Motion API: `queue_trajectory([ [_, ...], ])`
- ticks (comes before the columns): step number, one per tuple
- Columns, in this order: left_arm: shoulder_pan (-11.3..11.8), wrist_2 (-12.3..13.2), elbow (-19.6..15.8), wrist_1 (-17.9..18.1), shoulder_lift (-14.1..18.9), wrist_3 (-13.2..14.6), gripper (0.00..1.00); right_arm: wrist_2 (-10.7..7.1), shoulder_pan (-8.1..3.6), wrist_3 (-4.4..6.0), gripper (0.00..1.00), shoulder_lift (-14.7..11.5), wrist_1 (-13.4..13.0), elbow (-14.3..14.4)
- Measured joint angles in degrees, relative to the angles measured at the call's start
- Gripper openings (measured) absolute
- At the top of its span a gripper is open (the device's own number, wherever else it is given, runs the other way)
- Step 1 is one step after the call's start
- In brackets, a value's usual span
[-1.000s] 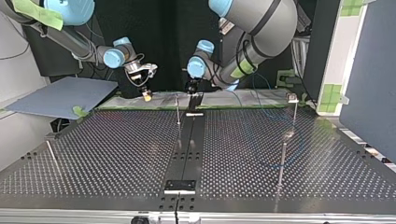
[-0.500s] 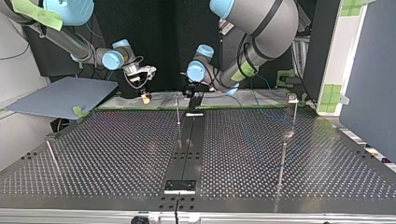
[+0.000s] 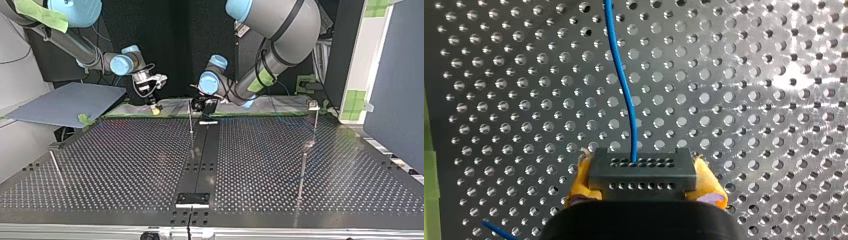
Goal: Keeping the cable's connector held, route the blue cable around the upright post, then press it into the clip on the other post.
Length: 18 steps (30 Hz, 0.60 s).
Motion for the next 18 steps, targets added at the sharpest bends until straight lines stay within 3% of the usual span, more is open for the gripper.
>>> queue_trajectory([
  [4,0.1,0.4,0.1,-0.2,-1.1,-0.6,0.00,0.20,0.08,0.99,0.00,0.5,0.0,-0.5],
  [18,1.1,1.4,1.6,-0.4,-2.8,-0.6,0.00,1.17,-0.51,0.90,0.00,2.2,1.3,-2.4],
])
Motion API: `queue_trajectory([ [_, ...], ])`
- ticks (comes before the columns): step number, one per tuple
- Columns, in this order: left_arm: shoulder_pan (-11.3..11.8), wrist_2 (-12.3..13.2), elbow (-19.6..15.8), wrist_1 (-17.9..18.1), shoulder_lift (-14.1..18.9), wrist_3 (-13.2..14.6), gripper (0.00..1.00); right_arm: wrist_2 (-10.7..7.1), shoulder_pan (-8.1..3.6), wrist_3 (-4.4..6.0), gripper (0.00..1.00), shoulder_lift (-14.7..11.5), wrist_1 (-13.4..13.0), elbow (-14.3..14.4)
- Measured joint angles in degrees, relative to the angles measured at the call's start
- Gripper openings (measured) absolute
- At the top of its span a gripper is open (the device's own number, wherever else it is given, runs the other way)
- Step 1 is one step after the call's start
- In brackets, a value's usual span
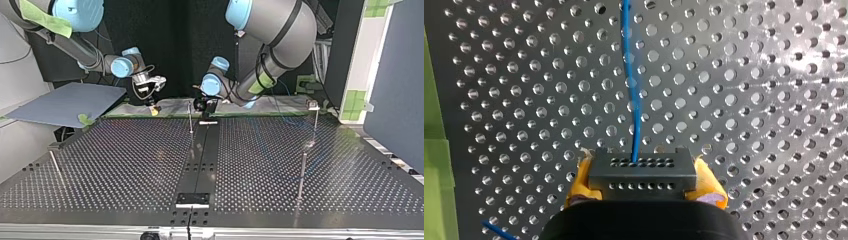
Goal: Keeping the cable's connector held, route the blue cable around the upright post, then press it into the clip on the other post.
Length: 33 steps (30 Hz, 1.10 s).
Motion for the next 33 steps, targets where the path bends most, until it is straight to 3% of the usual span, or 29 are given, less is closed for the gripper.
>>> queue_trajectory([
  [18,2.2,0.5,1.2,-0.3,0.0,-0.5,0.00,-0.04,-0.40,-0.19,0.00,0.0,2.3,-3.6],
  [33,2.9,-2.8,3.2,-0.6,0.0,1.2,0.00,-0.18,-1.08,0.11,0.00,0.1,3.9,-6.4],
])
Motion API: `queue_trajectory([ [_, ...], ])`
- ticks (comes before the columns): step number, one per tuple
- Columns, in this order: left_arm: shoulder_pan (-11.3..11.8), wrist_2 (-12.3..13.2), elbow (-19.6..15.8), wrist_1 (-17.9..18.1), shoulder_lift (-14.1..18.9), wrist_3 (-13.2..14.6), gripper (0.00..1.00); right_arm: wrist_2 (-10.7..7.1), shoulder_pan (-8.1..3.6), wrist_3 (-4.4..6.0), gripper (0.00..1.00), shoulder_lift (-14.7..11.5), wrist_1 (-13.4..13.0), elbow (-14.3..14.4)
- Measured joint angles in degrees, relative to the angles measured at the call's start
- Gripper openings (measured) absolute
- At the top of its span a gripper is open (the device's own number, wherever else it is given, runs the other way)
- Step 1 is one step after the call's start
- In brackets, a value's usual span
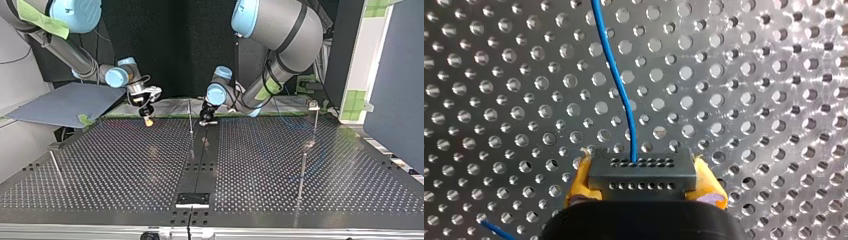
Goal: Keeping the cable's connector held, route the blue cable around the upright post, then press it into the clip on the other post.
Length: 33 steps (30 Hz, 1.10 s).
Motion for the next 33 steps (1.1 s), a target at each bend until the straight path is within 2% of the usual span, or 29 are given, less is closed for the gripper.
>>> queue_trajectory([
  [12,0.2,-0.5,0.1,0.1,0.0,1.0,0.00,-0.13,-0.23,0.08,0.00,0.1,0.1,-0.8],
  [13,0.2,-0.7,0.1,0.1,0.0,1.5,0.12,-0.14,-0.23,0.07,0.00,0.1,0.1,-0.8],
  [14,0.2,-0.8,0.1,0.1,0.0,1.9,0.32,-0.14,-0.23,0.06,0.00,0.1,0.1,-0.8],
  [15,0.2,-1.1,0.1,0.1,0.0,2.3,0.32,-0.14,-0.23,0.04,0.00,0.1,0.1,-0.8],
  [16,0.2,-1.4,0.1,0.0,0.0,2.8,0.48,-0.14,-0.23,0.02,0.00,0.1,0.1,-0.8],
  [17,0.2,-1.8,0.1,0.0,0.0,3.4,0.70,-0.14,-0.23,0.00,0.00,0.1,0.1,-0.8],
  [18,0.1,-2.2,0.1,-0.1,0.0,3.8,0.70,-0.14,-0.23,-0.02,0.00,0.1,0.2,-0.8],
  [20,0.0,-3.1,0.1,-0.5,0.0,4.9,1.00,-0.14,-0.23,-0.05,0.00,0.1,0.2,-0.8],
  [33,-0.6,-4.6,0.1,-5.2,0.1,10.9,1.00,-0.14,-0.23,-0.01,0.00,0.1,0.2,-0.8],
])
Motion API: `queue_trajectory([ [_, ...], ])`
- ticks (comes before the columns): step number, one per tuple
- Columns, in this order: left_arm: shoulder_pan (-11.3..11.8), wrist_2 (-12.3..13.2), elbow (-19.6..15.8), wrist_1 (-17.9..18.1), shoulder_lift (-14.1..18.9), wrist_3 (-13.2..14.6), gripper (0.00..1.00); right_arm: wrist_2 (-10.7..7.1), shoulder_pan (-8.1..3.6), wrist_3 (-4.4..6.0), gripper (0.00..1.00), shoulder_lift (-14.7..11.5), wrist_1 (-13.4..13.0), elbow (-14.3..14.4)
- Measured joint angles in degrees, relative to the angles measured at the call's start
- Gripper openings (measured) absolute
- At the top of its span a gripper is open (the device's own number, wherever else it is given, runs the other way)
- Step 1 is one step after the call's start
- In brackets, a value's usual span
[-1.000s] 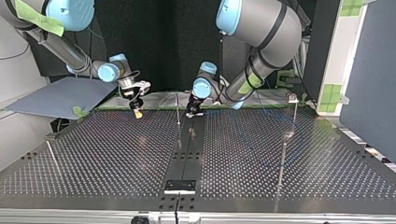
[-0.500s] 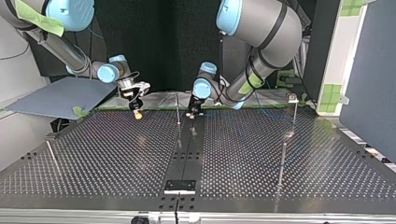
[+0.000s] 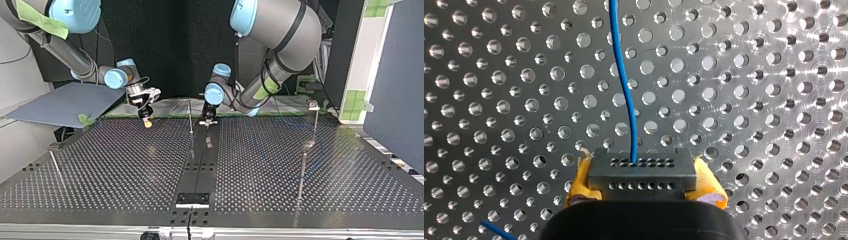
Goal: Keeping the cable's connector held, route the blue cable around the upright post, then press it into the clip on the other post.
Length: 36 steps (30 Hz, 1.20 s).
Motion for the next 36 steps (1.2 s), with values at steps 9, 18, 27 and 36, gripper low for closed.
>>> queue_trajectory([
  [9,-0.2,0.1,0.0,-4.5,0.4,1.9,1.00,0.02,0.00,0.06,0.00,0.0,0.0,0.0],
  [18,-0.6,1.7,-2.5,-7.6,2.7,4.1,1.00,0.03,0.00,0.06,0.00,0.0,0.1,-0.1],
  [27,-3.2,1.5,-7.0,-6.4,5.9,4.3,1.00,0.09,0.00,-0.05,0.00,0.0,0.7,-0.2],
  [36,-7.0,-0.5,-10.2,-3.5,7.4,3.9,1.00,0.09,0.00,0.09,0.00,0.0,0.8,-0.2],
])
